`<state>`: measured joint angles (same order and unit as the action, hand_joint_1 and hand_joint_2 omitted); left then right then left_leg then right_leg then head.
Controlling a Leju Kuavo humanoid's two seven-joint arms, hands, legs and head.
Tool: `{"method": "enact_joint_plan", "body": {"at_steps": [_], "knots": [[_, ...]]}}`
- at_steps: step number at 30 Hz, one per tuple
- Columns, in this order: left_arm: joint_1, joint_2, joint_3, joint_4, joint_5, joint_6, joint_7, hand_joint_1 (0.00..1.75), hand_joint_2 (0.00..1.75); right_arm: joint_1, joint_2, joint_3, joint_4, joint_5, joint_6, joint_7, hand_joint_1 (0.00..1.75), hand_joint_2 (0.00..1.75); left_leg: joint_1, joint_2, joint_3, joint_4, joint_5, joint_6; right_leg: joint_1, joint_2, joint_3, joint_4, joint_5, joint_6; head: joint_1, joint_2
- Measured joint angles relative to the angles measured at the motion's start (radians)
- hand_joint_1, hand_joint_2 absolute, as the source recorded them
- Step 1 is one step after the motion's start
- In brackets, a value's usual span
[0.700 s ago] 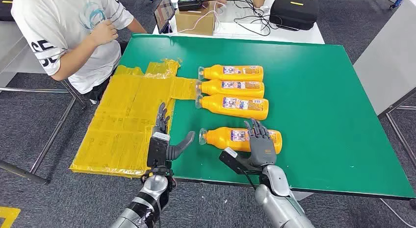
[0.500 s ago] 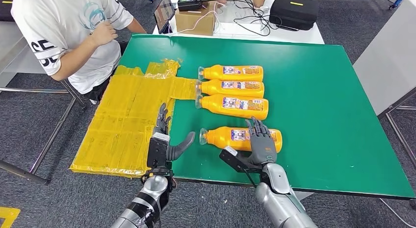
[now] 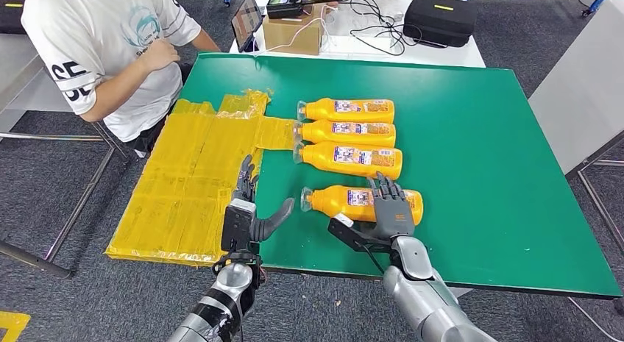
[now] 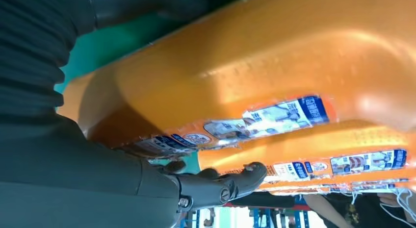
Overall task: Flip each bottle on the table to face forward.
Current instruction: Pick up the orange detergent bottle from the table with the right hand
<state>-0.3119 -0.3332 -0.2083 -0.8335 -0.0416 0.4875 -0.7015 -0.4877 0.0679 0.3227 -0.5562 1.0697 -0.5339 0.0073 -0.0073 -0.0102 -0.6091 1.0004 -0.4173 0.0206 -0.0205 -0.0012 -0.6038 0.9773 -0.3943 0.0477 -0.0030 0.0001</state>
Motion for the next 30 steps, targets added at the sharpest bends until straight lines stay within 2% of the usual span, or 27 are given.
{"method": "enact_joint_plan", "body": {"at_steps": [4,9,20,25,30], "knots": [[0.0,0.0,0.003,0.0,0.001,-0.011,0.0,0.0,1.75,-0.016,0.0,0.003,0.014,0.003,0.029,0.0,1.67,1.75,0.0,0.0,0.001,0.0,0.0,0.0,0.0,0.0,0.001,0.0,0.0,0.0,0.0,0.0],[0.0,0.0,0.006,0.0,0.002,-0.026,0.0,0.0,1.75,-0.037,0.0,0.003,0.025,-0.002,0.063,-0.003,1.75,1.75,0.0,0.0,0.002,0.0,0.0,0.0,0.0,0.0,0.002,0.0,0.0,0.0,0.0,0.0],[-0.003,0.0,0.017,0.008,0.002,-0.053,0.0,0.0,1.75,-0.069,0.0,0.003,0.042,-0.017,0.139,-0.018,1.75,1.75,0.0,0.0,0.006,0.0,0.0,0.0,0.0,0.0,0.005,0.0,0.0,0.0,0.0,0.0],[-0.005,0.0,0.021,0.014,-0.008,-0.049,0.0,0.0,1.75,-0.092,-0.006,0.003,0.044,-0.098,0.231,-0.104,1.75,1.75,0.0,0.004,0.011,0.0,-0.001,0.0,0.0,0.002,0.009,-0.001,0.0,0.0,0.0,0.0],[-0.015,0.003,0.028,0.023,-0.027,-0.027,0.0,0.0,1.75,-0.098,0.013,-0.007,0.043,-0.212,0.218,-0.217,1.75,1.75,0.0,0.007,0.012,-0.001,-0.002,0.0,0.001,0.007,0.009,-0.001,0.002,-0.003,0.0,0.0]]}}
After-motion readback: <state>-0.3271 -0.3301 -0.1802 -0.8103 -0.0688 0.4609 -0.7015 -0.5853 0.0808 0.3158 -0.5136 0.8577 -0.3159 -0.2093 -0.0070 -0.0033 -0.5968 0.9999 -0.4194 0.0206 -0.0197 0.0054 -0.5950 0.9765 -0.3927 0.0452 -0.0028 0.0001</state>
